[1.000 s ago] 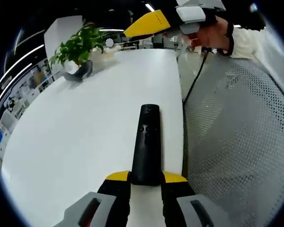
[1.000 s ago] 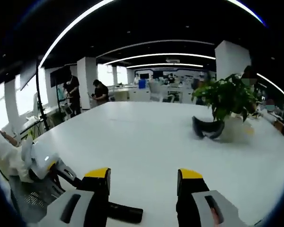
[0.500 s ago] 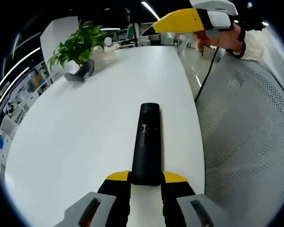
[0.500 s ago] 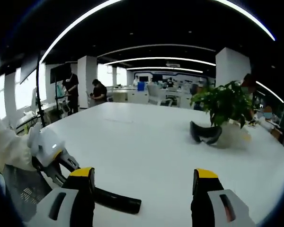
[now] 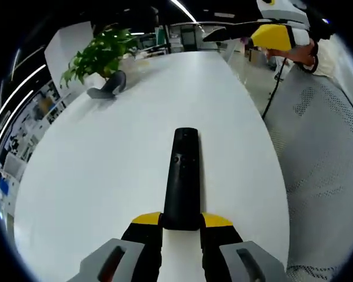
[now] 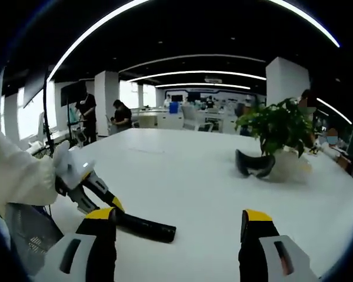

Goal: Press the specified remote control buttons in sequence, fully releasing each button before pressing the next.

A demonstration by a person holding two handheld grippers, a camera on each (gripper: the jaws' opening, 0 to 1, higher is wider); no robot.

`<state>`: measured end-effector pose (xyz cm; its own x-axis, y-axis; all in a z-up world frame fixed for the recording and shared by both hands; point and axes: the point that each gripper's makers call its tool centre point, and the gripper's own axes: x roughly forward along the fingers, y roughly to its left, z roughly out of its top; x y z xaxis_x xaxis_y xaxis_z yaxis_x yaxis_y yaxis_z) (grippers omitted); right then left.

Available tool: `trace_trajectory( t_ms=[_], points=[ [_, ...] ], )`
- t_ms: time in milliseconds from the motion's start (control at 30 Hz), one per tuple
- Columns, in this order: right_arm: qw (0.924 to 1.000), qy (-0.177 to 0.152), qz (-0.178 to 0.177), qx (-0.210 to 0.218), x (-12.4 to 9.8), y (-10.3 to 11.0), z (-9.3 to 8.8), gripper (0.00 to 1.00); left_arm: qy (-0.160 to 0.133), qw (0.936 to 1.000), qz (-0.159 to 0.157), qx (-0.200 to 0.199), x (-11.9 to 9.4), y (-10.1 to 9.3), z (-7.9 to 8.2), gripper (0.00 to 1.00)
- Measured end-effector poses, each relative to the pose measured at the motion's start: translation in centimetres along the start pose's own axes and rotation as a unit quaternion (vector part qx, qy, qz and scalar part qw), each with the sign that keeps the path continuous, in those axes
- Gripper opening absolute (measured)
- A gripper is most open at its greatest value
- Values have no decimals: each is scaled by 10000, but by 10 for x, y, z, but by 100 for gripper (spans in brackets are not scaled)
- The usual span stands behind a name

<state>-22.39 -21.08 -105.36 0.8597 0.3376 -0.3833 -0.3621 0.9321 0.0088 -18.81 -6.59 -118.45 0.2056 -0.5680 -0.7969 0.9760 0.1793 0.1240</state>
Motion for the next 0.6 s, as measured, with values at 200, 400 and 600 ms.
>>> trace_trajectory(
  t_ms=[200, 400, 600],
  points=[
    [9999, 41, 112, -42, 1, 5, -2, 86, -4, 10000, 94, -17, 0, 32, 3, 23],
    [9996, -190, 209, -14, -1, 9, 6, 88, 128, 9997, 97, 190, 1, 57, 6, 23],
    [9998, -64, 149, -99, 2, 7, 2, 89, 178, 9992, 93, 351, 4, 78, 11, 23]
  ],
)
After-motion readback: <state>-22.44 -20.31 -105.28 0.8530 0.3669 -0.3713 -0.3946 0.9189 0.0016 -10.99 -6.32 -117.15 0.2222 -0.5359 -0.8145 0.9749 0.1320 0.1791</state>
